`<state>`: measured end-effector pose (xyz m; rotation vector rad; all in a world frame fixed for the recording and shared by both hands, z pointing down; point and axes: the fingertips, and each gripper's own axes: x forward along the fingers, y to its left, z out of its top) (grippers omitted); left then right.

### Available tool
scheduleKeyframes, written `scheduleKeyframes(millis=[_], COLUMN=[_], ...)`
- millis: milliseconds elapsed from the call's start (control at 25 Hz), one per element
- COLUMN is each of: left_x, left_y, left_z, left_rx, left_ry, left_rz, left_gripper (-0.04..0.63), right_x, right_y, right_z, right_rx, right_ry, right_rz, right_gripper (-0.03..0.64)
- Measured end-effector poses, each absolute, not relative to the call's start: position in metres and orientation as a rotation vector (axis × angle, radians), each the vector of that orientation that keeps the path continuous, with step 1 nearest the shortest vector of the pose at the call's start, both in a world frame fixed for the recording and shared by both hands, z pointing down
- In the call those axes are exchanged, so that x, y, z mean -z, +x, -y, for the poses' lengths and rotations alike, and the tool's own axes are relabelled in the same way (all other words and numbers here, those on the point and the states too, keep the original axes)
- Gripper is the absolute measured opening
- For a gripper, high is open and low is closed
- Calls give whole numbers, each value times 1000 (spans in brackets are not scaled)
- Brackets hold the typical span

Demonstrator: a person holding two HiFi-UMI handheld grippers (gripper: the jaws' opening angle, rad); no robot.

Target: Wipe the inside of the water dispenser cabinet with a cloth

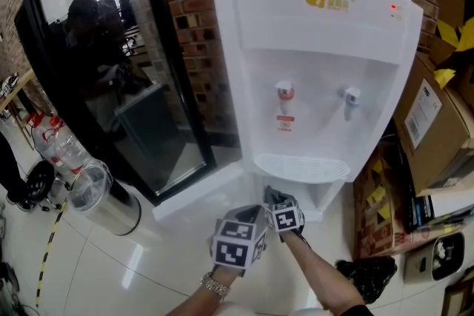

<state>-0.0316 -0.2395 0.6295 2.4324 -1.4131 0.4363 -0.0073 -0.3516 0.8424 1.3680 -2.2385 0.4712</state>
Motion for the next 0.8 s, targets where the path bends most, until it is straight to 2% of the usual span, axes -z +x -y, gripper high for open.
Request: scheduleKeyframes(millis=[120, 240, 400, 640, 800], left_x=[-628, -626, -630, -625, -622], left_y=[-29, -25, -30, -31, -35], left_z=[239, 240, 237, 235, 234], left_rx=[-430, -425, -449, -444, -429], left_ry=[2439, 2449, 2439, 2448, 2447], left_rz=[1403, 1392, 1394, 1392, 1398], left_gripper=[2, 2, 2, 2, 2], right_x=[-852, -806, -767, -841, -851], right_y=[12, 29, 6, 7, 21], right_z=[358, 375, 379, 370, 356], right_rx=[-501, -449, -320, -439, -490], right_ry=[1415, 1572, 1582, 1459, 1447], right_rz=[2202, 2299, 2449, 2240, 2169], right_gripper=[9, 9, 9, 9, 9])
